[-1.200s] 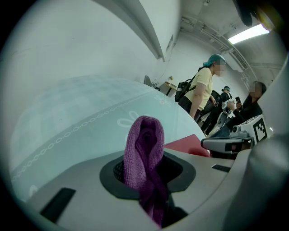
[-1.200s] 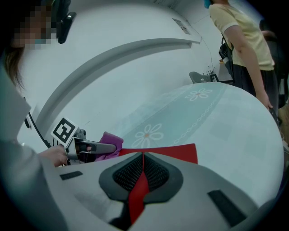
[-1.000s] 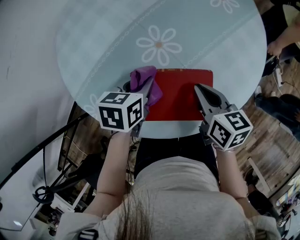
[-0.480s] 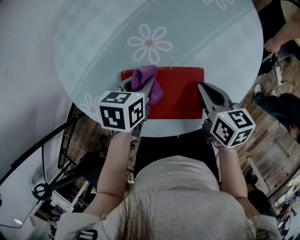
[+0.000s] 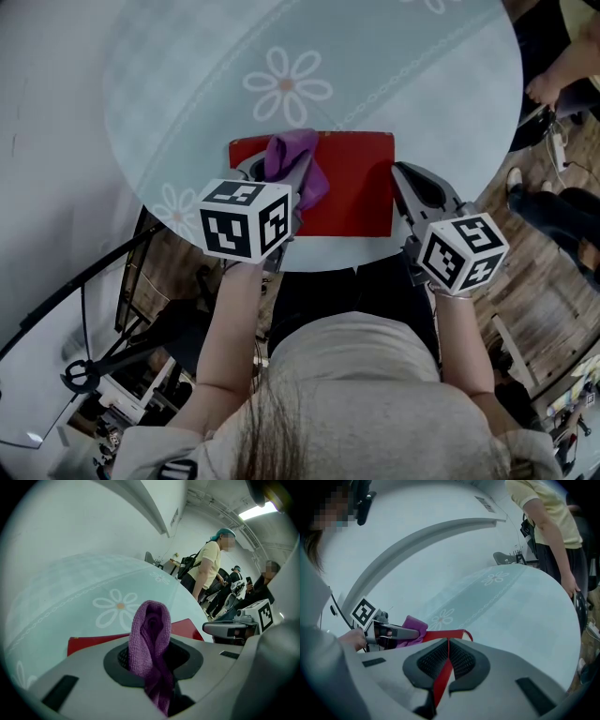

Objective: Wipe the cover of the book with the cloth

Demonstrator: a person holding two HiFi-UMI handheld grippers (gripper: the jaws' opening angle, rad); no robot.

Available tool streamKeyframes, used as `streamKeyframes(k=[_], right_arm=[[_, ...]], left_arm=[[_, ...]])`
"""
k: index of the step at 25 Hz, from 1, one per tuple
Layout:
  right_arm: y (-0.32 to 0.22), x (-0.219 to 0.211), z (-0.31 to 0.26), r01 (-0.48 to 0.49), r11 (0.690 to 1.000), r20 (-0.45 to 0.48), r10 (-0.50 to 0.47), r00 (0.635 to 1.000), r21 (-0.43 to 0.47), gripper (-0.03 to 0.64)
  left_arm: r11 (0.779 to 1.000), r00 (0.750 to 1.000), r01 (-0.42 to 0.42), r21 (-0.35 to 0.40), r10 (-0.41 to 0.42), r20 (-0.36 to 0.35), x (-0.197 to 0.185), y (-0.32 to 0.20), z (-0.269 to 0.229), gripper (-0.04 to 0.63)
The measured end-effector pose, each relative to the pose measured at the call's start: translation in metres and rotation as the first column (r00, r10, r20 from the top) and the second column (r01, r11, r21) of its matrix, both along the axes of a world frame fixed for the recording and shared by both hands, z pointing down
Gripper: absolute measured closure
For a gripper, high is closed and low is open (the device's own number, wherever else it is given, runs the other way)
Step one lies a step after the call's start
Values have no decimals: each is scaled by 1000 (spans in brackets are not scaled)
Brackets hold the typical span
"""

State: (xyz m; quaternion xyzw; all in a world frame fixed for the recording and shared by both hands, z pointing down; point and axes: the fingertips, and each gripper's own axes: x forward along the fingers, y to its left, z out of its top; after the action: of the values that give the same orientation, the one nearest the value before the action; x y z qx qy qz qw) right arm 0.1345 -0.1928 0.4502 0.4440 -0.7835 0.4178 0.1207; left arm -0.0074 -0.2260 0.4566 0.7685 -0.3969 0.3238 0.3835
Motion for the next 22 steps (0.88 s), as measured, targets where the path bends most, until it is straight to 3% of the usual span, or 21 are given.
streamKeyframes(k=[22], right_arm=[[5, 26, 4, 65, 998, 27, -65, 998, 5, 594]], left_arm=[[1000, 999, -27, 1, 27, -23, 73, 6, 1, 485]])
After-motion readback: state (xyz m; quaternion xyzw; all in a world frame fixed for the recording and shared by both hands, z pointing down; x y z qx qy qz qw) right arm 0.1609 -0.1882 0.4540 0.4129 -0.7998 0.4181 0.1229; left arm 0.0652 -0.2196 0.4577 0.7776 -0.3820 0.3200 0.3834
